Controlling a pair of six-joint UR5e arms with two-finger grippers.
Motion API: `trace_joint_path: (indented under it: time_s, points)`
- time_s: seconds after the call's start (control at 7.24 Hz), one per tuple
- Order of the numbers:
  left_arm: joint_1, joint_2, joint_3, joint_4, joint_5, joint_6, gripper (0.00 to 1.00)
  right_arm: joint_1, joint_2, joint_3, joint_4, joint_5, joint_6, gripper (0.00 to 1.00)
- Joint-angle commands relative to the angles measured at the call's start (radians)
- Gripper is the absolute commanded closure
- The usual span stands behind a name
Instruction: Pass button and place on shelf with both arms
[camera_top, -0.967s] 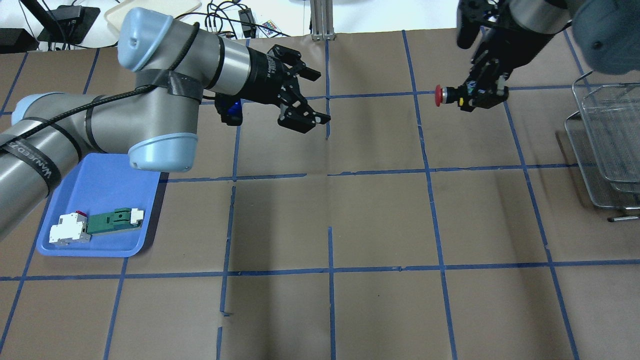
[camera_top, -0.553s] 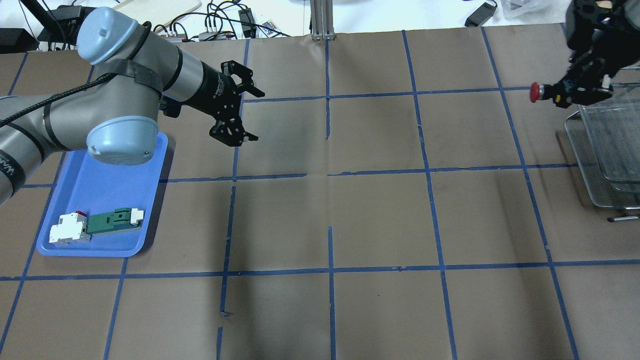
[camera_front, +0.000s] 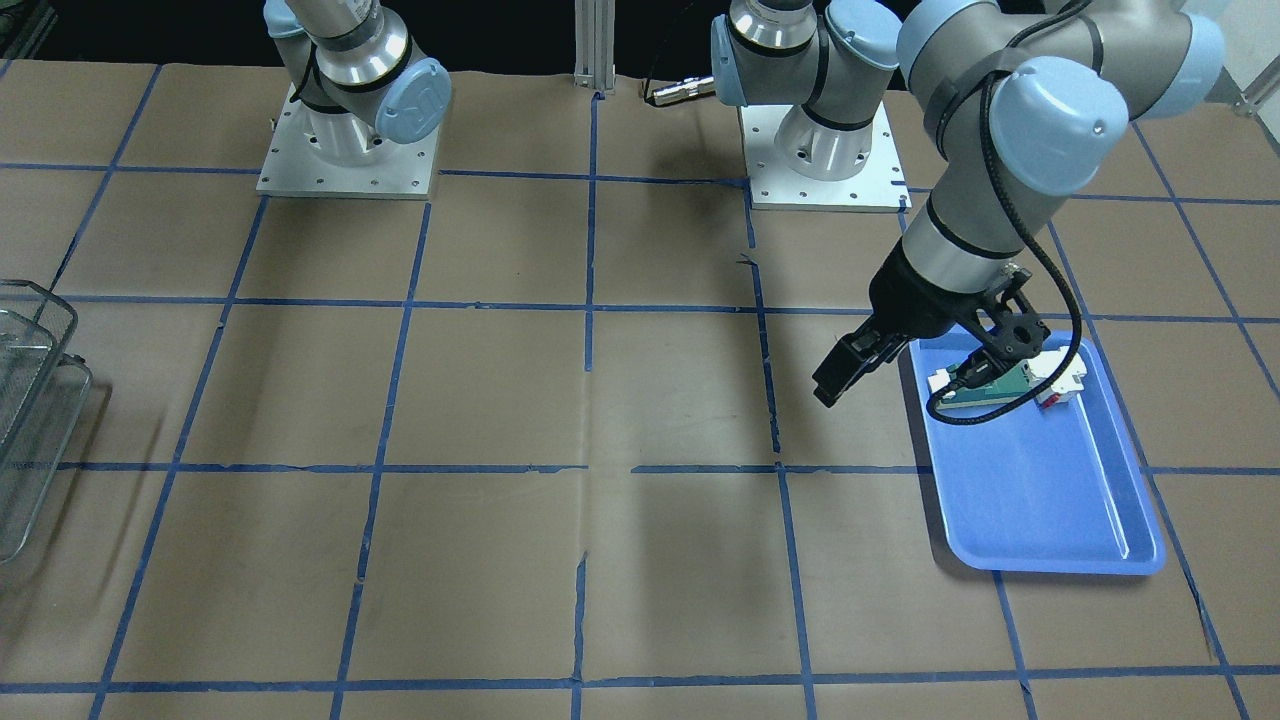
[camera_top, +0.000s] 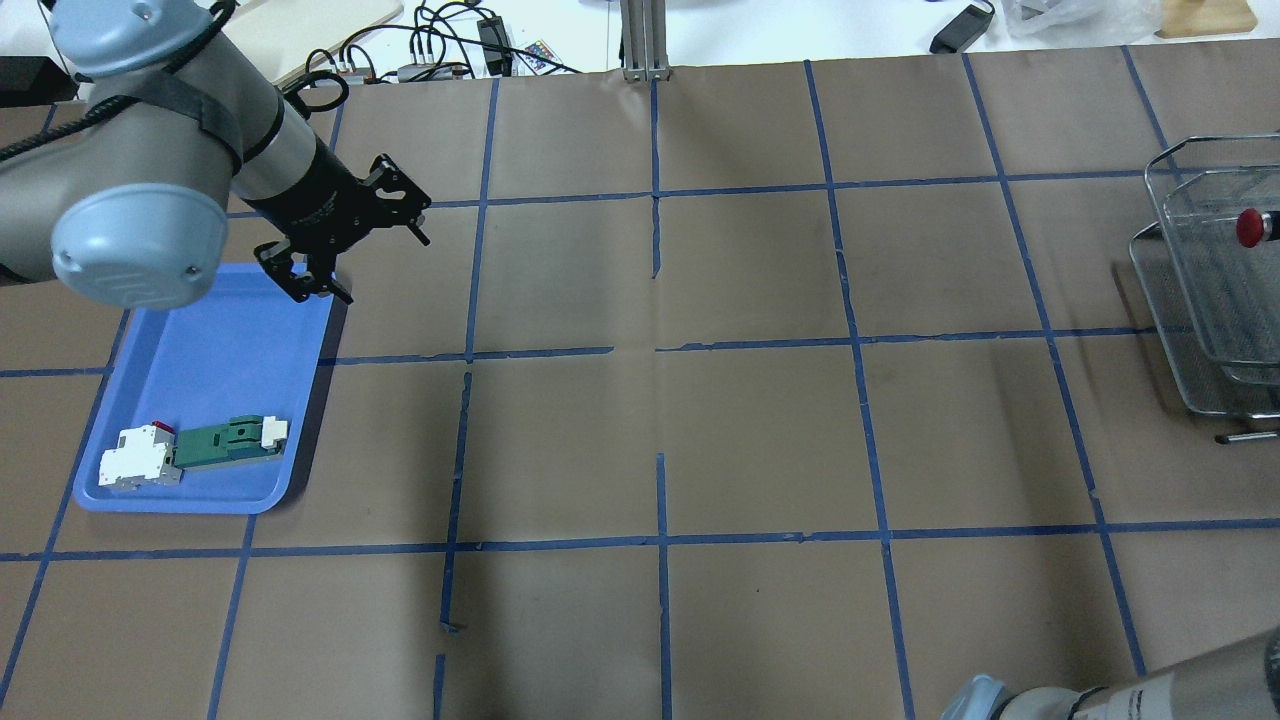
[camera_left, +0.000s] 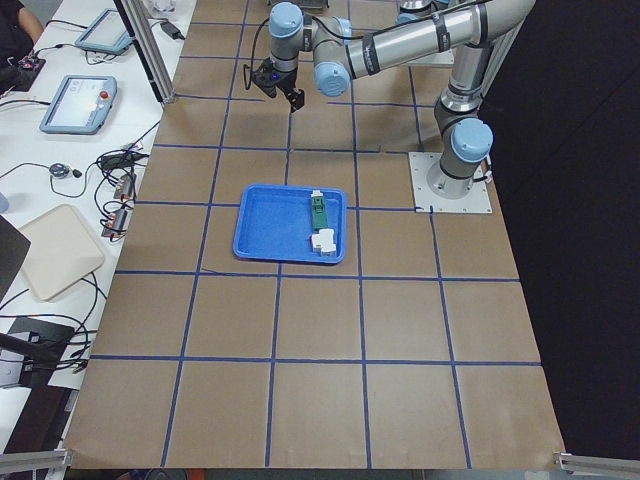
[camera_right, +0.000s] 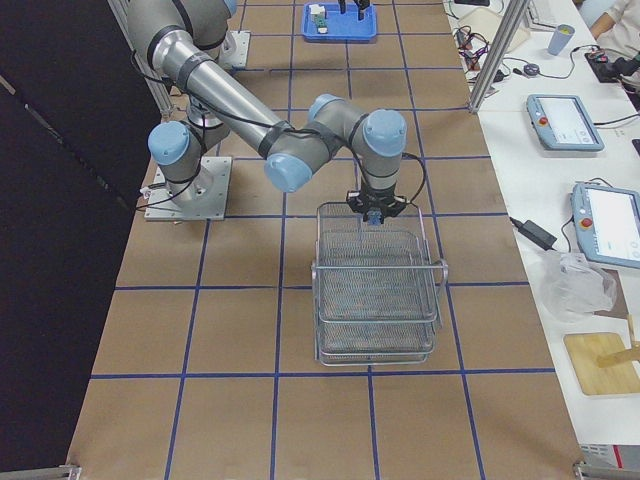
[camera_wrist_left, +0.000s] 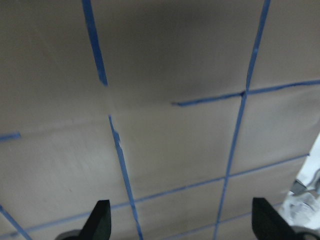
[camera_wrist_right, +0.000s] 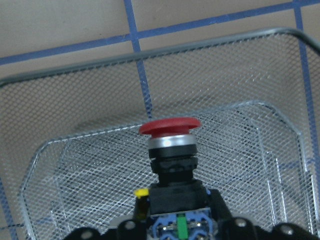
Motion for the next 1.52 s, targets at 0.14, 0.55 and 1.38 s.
trace_joint_path:
  time_s: [0.14, 0.55, 1.38]
  points:
    - [0.011, 0.038, 0.236, -0.386, 0.072, 0.352, 0.0, -0.02, 0.014, 0.007, 0.008, -0.003, -0.011, 0.05]
    - [-0.012, 0.031, 0.24, -0.39, 0.103, 0.442, 0.0, 0.03, -0.079, -0.006, 0.128, -0.004, 0.151, 0.0]
    - [-0.02, 0.184, 0.077, -0.384, 0.101, 0.551, 0.0, 0.534, -0.304, 0.008, 0.381, -0.011, 1.178, 0.0]
